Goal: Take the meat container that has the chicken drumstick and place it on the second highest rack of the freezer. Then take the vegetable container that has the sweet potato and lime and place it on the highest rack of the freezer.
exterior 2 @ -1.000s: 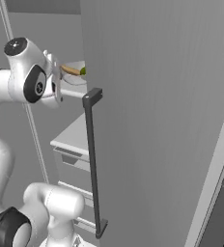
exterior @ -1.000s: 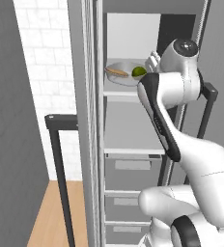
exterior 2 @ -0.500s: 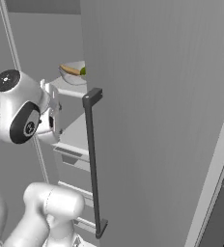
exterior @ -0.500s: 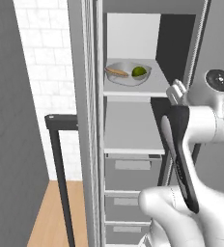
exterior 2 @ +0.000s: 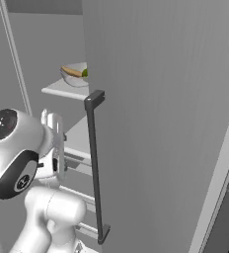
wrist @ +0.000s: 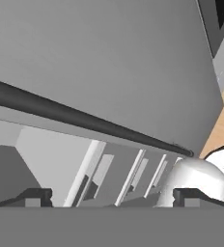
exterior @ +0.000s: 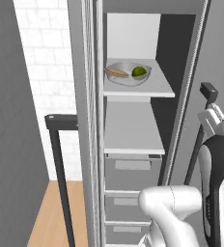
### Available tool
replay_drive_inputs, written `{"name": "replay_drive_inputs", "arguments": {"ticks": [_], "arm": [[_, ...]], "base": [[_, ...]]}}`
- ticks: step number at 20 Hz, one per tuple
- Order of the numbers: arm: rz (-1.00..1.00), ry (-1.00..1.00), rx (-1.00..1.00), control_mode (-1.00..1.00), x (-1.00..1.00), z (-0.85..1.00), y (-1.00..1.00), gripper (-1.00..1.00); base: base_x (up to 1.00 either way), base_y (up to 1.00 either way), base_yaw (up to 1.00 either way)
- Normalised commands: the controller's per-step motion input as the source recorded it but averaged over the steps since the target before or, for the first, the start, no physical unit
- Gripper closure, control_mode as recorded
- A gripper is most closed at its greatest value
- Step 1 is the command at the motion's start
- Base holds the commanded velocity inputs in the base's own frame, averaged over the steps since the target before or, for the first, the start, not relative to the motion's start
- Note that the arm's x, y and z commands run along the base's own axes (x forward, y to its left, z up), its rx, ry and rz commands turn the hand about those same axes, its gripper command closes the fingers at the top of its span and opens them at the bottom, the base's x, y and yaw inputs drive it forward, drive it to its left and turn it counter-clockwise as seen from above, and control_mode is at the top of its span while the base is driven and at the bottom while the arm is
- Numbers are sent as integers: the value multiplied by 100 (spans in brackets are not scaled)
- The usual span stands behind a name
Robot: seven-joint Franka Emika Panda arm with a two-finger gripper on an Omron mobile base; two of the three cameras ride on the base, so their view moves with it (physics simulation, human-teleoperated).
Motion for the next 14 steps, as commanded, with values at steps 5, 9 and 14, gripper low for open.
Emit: {"name": "replay_drive_inputs", "arguments": {"ticks": [5,9,14], "arm": [[0,0,0,100,-31,0,-16,-100],[0,0,0,100,0,0,0,-100],[0,0,0,100,0,0,0,-100]], "base": [[-58,-37,0],[-82,-85,0],[-36,-100,0]]}}
